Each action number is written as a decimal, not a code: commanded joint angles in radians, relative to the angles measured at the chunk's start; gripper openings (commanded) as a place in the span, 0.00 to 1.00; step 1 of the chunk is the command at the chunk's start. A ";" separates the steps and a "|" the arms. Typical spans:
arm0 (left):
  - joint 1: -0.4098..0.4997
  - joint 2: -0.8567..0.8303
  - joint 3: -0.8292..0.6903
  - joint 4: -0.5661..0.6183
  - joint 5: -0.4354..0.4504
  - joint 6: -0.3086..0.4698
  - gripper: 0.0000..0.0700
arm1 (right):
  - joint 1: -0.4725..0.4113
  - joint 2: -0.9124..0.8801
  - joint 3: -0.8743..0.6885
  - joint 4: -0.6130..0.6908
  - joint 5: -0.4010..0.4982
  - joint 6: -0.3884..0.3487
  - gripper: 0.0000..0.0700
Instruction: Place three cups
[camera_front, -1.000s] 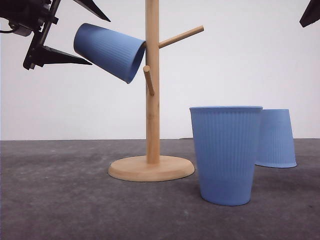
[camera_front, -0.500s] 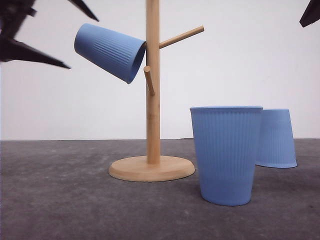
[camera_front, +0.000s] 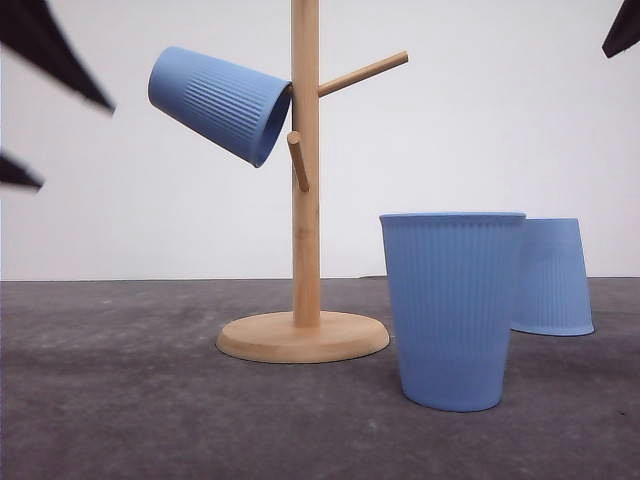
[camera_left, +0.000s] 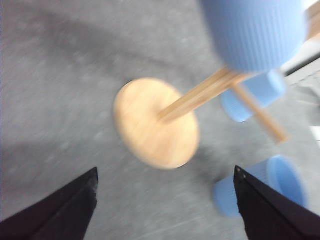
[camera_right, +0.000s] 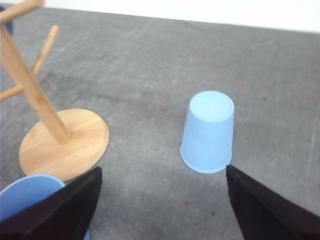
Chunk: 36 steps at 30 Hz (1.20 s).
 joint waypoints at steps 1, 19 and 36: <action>0.000 -0.001 -0.002 -0.002 -0.047 0.021 0.71 | -0.010 0.047 0.033 -0.002 -0.003 0.054 0.79; 0.000 -0.002 -0.002 0.029 -0.063 0.021 0.71 | -0.176 0.749 0.374 0.072 -0.140 0.019 0.90; 0.000 -0.003 -0.002 0.079 -0.092 0.021 0.71 | -0.173 1.034 0.401 0.262 -0.157 -0.044 0.73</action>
